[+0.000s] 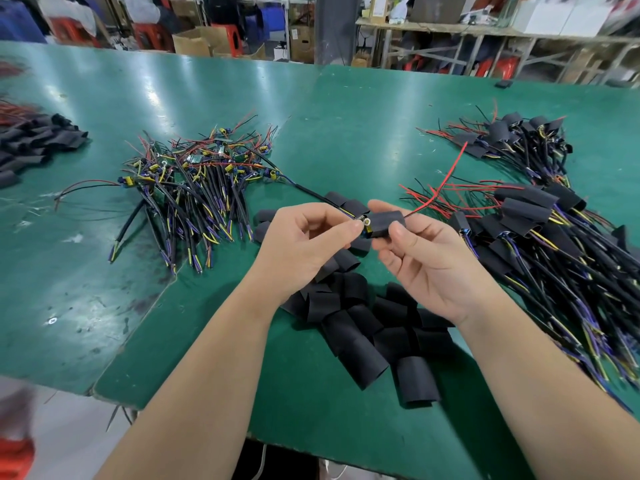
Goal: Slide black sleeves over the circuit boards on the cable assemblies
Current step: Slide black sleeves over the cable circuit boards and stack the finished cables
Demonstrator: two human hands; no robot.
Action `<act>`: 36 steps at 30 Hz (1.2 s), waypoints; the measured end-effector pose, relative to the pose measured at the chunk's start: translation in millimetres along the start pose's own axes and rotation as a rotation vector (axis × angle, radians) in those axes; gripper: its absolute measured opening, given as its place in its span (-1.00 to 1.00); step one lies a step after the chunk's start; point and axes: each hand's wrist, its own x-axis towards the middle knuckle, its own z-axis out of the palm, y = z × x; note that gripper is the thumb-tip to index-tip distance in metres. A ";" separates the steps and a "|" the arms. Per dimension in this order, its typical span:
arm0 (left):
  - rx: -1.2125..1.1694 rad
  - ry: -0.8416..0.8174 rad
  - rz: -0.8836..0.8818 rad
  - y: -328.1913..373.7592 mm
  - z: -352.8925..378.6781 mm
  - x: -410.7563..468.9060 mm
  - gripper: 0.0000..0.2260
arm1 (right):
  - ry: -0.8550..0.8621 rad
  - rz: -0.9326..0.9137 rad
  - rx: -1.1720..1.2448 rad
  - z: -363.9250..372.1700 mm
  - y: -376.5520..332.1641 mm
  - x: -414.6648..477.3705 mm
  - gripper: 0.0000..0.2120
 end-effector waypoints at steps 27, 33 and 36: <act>-0.226 -0.072 -0.100 -5.5 -7.7 4.6 -0.85 | -0.038 0.066 0.132 8.5 9.4 1.9 -0.79; -0.126 -0.056 -0.032 -5.3 -5.8 2.8 -0.82 | -0.048 0.004 0.040 6.2 5.7 1.6 -0.71; -0.067 0.006 -0.054 -5.8 -5.6 3.0 -0.87 | -0.041 -0.042 -0.013 3.7 5.4 1.8 -0.71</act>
